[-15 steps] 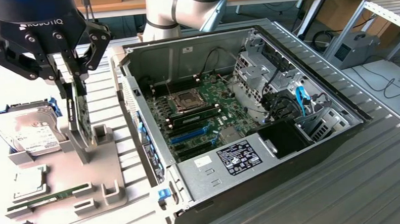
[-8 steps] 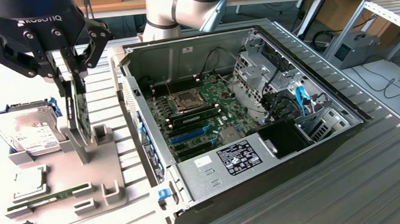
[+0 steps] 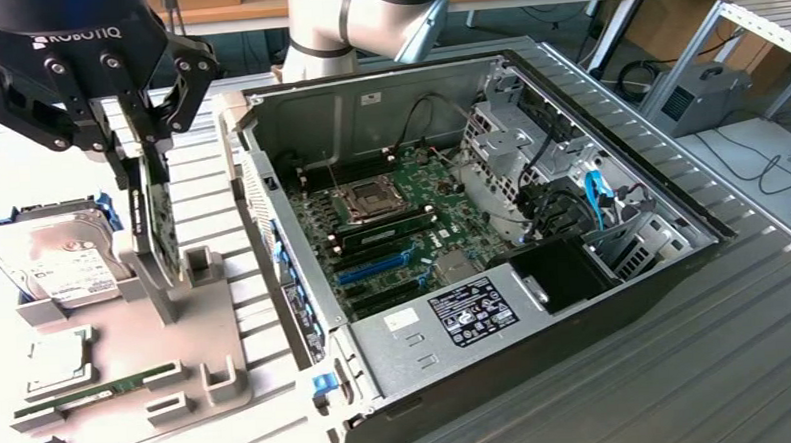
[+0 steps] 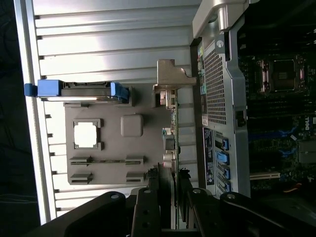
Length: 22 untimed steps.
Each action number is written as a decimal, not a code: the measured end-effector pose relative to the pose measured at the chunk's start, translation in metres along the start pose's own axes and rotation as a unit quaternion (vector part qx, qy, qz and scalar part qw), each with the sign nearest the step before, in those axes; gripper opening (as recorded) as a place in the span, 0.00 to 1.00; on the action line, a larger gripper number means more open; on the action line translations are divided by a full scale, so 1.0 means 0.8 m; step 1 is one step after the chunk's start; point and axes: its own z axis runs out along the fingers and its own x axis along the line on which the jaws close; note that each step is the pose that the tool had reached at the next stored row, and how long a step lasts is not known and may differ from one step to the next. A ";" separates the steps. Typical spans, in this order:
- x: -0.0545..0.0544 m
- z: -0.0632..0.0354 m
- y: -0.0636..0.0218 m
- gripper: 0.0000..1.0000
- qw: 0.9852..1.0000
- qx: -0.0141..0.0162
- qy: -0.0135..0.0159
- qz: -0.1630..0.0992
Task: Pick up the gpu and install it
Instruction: 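Pick up the gpu and move the gpu toward the slot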
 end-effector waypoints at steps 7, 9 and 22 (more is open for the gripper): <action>-0.002 0.000 0.000 0.27 1.000 0.000 0.000 0.000; -0.003 0.000 0.000 0.27 1.000 0.000 0.000 0.000; -0.008 0.000 0.001 0.27 1.000 0.001 0.000 0.000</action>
